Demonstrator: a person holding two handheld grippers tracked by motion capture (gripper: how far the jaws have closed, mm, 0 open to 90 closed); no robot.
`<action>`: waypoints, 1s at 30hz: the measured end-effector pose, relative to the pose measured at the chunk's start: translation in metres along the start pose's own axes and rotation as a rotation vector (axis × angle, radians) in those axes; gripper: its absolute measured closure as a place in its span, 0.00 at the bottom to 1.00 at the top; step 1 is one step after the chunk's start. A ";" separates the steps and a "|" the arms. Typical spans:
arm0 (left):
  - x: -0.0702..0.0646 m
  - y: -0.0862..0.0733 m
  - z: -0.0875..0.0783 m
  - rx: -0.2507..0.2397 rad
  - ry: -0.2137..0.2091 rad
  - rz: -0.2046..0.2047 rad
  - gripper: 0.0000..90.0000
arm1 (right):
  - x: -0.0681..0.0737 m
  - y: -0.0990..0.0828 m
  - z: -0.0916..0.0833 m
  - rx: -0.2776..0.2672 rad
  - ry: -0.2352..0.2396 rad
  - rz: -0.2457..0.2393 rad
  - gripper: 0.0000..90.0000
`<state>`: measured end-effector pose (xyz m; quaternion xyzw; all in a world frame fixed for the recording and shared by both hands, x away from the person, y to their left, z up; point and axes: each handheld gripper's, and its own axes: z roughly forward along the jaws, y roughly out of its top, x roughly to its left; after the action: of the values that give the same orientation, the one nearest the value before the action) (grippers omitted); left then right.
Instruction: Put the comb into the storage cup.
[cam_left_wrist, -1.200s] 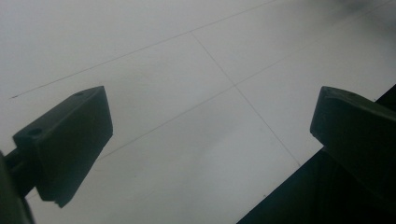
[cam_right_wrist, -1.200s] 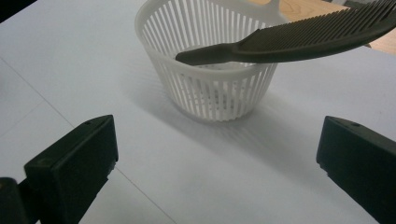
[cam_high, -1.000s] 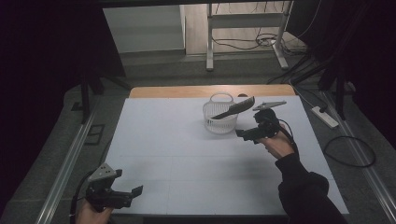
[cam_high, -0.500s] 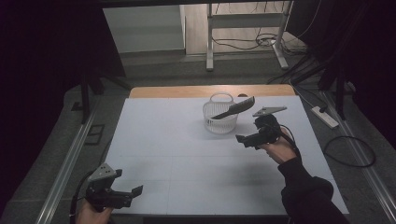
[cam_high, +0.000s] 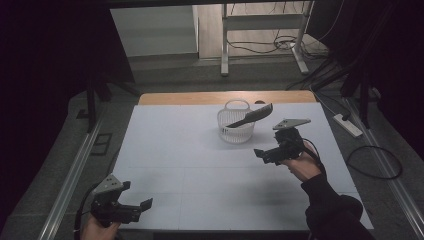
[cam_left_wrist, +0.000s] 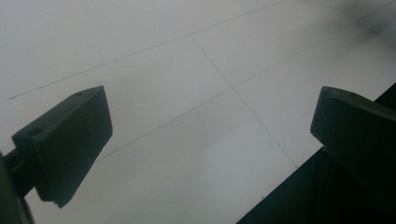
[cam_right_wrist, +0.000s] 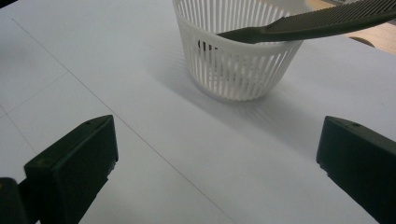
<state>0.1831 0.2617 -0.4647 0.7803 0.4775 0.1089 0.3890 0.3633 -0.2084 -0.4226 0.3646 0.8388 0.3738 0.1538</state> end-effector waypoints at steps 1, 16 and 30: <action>0.000 0.000 0.000 0.000 -0.001 0.000 0.00 | 0.000 -0.001 0.000 -0.001 0.001 -0.004 0.00; 0.001 0.000 0.000 -0.001 -0.003 0.000 0.00 | 0.002 -0.017 -0.013 -0.005 0.000 0.003 0.00; 0.001 0.000 0.000 0.001 -0.002 -0.002 0.00 | 0.002 -0.037 -0.028 -0.007 -0.003 0.001 0.00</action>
<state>0.1834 0.2625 -0.4646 0.7800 0.4779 0.1074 0.3894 0.3291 -0.2378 -0.4311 0.3651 0.8371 0.3762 0.1562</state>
